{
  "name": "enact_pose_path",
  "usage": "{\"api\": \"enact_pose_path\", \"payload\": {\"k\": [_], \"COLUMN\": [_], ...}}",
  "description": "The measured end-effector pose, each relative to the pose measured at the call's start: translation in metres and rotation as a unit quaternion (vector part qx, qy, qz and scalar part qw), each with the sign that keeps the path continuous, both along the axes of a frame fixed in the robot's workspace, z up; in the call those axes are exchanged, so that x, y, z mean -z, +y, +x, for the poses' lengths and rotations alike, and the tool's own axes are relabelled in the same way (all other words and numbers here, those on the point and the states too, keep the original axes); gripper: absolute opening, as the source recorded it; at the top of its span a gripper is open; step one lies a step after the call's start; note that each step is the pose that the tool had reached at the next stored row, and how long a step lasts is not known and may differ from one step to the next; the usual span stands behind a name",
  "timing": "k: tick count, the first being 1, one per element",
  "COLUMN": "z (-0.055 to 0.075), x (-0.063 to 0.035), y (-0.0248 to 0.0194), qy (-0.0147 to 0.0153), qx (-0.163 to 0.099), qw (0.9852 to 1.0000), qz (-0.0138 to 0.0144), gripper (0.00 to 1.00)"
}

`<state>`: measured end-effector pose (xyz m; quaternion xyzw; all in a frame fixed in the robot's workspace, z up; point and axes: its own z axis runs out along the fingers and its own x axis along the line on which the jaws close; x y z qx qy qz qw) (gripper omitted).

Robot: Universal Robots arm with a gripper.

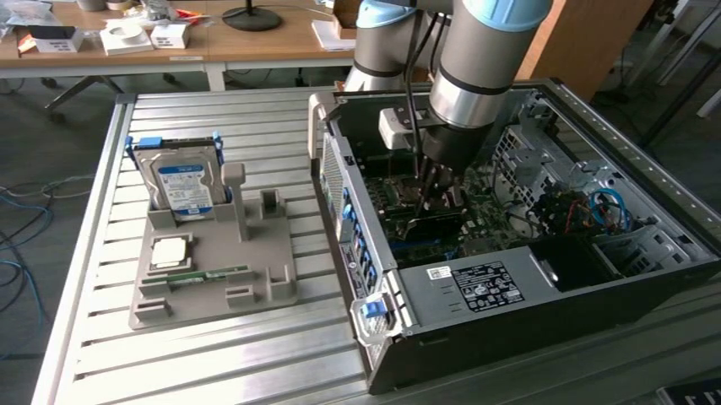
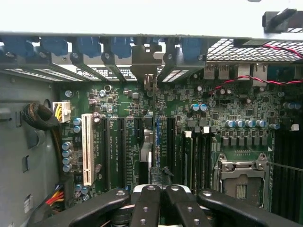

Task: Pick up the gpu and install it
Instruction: 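Press down on the gpu until it lock into place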

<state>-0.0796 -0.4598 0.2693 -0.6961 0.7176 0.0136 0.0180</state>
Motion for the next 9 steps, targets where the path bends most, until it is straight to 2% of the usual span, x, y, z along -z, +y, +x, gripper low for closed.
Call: {"api": "enact_pose_path", "payload": {"k": [9], "z": [0.0000], "x": [0.0016], "y": [0.0000], "qy": [0.0000], "qx": [0.000], "qw": [1.0000], "qz": [0.0001], "gripper": [0.11]}}
